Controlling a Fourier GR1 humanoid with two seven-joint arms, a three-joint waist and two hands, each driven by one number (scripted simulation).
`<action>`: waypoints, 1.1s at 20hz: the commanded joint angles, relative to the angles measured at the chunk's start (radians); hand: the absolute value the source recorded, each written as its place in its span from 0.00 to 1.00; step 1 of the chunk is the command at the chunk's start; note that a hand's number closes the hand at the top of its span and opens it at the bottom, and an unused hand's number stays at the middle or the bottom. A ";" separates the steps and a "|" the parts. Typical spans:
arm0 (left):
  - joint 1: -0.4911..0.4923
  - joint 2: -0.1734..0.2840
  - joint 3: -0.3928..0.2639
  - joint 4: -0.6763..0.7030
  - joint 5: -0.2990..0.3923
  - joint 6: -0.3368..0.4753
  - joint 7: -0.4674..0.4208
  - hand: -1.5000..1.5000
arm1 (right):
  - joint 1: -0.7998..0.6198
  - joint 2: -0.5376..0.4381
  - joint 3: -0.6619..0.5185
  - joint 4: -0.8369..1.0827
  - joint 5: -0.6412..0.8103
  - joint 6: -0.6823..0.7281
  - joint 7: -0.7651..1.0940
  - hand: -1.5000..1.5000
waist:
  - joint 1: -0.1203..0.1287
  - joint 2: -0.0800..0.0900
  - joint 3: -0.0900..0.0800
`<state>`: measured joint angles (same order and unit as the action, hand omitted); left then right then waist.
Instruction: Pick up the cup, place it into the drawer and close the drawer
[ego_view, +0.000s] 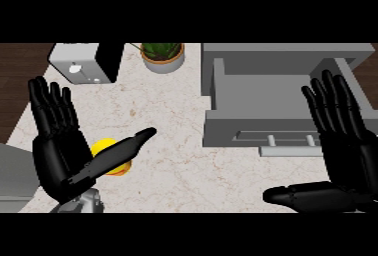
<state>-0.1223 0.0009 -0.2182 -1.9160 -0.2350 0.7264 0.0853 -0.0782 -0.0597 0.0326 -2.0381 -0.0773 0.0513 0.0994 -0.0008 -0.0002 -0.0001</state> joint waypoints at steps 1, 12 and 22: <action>0.023 -0.001 -0.047 0.041 0.031 0.067 -0.051 0.00 | 0.020 -0.004 -0.012 -0.061 -0.030 0.010 0.041 0.00 | -0.001 0.000 0.000; 0.129 -0.001 -0.073 0.018 0.022 0.103 -0.042 0.00 | 0.001 -0.001 -0.032 0.002 -0.001 0.012 0.003 0.00 | 0.003 -0.001 0.000; 0.204 -0.001 -0.024 0.156 0.204 0.107 -0.228 0.00 | -0.025 -0.007 -0.037 -0.023 -0.023 0.023 0.046 0.00 | 0.002 0.000 0.000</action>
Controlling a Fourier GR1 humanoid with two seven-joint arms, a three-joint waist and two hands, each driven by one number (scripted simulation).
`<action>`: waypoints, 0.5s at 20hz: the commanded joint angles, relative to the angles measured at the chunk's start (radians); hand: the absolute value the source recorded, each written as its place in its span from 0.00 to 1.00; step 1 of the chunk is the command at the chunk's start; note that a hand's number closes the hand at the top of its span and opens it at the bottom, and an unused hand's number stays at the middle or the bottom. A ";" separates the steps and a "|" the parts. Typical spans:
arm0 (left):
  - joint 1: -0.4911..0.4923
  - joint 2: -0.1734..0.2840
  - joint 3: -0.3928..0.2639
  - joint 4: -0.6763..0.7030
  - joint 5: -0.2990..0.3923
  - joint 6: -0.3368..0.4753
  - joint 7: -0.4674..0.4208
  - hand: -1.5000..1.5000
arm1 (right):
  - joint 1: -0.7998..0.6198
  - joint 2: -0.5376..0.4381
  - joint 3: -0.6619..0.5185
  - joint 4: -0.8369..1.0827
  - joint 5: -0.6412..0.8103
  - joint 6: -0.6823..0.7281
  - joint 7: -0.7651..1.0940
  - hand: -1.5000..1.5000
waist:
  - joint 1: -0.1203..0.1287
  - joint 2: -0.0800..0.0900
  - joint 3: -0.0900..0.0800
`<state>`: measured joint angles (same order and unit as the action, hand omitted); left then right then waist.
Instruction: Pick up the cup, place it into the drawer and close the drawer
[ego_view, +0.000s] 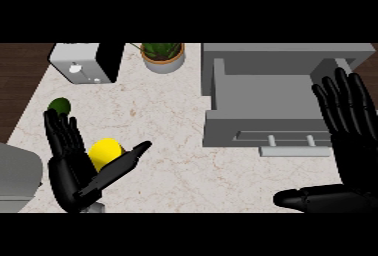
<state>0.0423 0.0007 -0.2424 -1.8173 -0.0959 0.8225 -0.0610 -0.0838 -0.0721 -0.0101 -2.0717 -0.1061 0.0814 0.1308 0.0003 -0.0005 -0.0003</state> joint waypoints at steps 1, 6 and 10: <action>0.055 -0.001 -0.004 0.007 0.016 0.020 -0.023 0.00 | 0.015 -0.025 -0.038 0.021 -0.030 0.037 -0.019 0.00 | 0.001 0.000 0.000; 0.104 -0.001 0.024 0.104 0.162 0.000 -0.203 0.00 | -0.065 -0.053 -0.101 0.054 -0.086 0.037 0.031 0.00 | 0.001 0.000 0.000; 0.099 -0.001 0.093 0.187 0.234 -0.069 -0.280 0.00 | 0.013 -0.004 -0.012 0.012 -0.011 0.028 -0.018 0.00 | 0.000 0.000 0.000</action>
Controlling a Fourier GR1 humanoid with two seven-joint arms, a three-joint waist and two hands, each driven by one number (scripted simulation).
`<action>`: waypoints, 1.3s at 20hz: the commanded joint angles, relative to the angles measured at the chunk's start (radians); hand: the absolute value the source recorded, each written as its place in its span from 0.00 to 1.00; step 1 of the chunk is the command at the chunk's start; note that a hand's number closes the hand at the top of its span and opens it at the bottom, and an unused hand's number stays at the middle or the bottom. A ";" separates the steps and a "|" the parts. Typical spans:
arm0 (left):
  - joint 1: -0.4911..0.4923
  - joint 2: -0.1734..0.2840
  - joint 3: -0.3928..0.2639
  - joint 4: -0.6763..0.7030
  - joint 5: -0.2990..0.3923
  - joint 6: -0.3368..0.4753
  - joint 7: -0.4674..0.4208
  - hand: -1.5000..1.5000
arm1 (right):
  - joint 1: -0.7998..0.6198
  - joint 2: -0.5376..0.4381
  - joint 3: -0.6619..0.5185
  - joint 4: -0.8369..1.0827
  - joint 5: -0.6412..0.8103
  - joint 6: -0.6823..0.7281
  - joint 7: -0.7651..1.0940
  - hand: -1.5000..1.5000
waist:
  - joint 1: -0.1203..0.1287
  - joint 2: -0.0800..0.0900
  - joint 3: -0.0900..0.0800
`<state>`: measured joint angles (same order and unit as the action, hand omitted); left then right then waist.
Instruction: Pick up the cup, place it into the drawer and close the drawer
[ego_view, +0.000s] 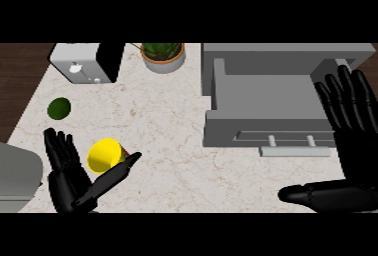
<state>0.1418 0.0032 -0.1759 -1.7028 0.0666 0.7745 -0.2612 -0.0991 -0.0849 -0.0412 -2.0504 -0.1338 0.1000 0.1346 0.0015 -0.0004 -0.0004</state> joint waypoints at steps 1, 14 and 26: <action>0.055 -0.003 0.007 0.049 0.073 -0.030 -0.113 0.00 | -0.001 0.004 0.000 -0.026 -0.012 -0.005 0.028 0.00 | 0.000 0.000 0.000; 0.004 -0.003 0.118 0.373 0.308 -0.184 -0.396 0.00 | 0.023 0.020 0.020 -0.071 -0.005 -0.015 0.060 0.00 | -0.002 0.000 0.000; -0.054 -0.003 0.205 0.549 0.346 -0.259 -0.497 0.00 | -0.092 -0.007 0.001 -0.046 -0.004 -0.033 0.148 0.00 | 0.000 0.000 0.000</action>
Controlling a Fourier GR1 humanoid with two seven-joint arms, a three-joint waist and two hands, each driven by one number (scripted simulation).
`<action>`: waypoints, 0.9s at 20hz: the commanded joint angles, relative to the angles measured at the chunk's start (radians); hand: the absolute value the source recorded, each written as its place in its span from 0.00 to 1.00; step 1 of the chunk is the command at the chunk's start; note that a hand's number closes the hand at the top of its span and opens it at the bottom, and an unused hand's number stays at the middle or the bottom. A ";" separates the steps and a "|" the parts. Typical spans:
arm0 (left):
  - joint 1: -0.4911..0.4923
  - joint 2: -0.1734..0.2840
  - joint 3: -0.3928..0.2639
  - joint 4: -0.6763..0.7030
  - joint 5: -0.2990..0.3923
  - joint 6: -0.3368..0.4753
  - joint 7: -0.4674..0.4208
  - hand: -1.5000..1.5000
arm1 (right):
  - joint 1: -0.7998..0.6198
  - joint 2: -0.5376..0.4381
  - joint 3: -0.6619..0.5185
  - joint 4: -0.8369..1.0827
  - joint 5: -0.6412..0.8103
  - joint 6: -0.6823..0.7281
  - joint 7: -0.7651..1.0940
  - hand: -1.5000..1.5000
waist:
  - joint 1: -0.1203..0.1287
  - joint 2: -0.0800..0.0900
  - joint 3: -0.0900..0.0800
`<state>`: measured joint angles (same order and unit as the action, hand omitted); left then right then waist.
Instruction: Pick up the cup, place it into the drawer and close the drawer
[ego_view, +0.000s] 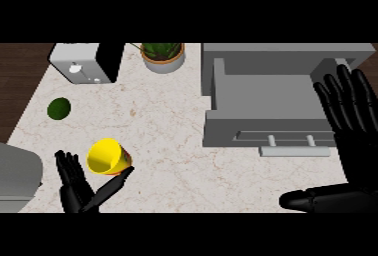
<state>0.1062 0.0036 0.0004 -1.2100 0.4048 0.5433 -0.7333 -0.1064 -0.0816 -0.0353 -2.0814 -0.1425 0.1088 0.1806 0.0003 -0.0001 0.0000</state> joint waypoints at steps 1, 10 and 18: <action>-0.055 -0.003 -0.032 0.094 0.051 0.049 -0.074 0.00 | -0.033 0.001 0.001 0.056 0.016 0.001 -0.019 0.00 | 0.000 0.000 0.000; -0.119 -0.002 0.059 0.258 0.052 -0.103 -0.146 0.00 | 0.004 0.014 0.008 0.036 0.015 0.013 -0.049 0.00 | -0.001 0.000 0.000; -0.180 0.021 0.099 0.309 0.084 -0.169 -0.148 0.00 | -0.030 -0.001 -0.012 0.066 0.006 0.021 -0.038 0.00 | 0.000 0.000 0.000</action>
<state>-0.0464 0.0146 0.0778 -0.9262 0.4832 0.4131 -0.8809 -0.1003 -0.0824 -0.0473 -2.0849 -0.1546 0.1281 0.1698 -0.0008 -0.0003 -0.0002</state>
